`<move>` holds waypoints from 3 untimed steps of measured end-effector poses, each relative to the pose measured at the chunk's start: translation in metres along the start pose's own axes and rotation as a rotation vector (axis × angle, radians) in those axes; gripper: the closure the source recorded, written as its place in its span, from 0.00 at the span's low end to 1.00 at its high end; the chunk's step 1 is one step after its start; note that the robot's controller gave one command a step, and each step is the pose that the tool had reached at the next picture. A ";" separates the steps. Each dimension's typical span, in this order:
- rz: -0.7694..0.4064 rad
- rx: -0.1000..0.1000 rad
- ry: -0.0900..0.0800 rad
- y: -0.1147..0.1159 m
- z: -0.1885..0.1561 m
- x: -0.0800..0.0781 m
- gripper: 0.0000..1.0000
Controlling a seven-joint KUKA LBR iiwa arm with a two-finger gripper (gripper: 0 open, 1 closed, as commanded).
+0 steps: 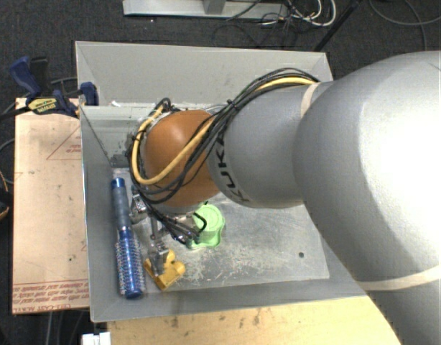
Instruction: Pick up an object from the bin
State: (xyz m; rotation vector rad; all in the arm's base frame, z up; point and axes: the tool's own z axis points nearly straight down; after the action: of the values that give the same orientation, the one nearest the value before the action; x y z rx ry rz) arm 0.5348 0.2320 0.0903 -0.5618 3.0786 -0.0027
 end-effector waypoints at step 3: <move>-0.383 -0.005 -0.002 -0.014 0.008 0.057 1.00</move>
Offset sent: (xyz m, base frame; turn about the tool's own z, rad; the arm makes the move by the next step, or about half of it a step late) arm -0.0231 -0.0426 0.0694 -0.1152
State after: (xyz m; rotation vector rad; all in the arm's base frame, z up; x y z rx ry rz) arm 0.4870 0.1987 0.0815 -1.1368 2.9154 0.0025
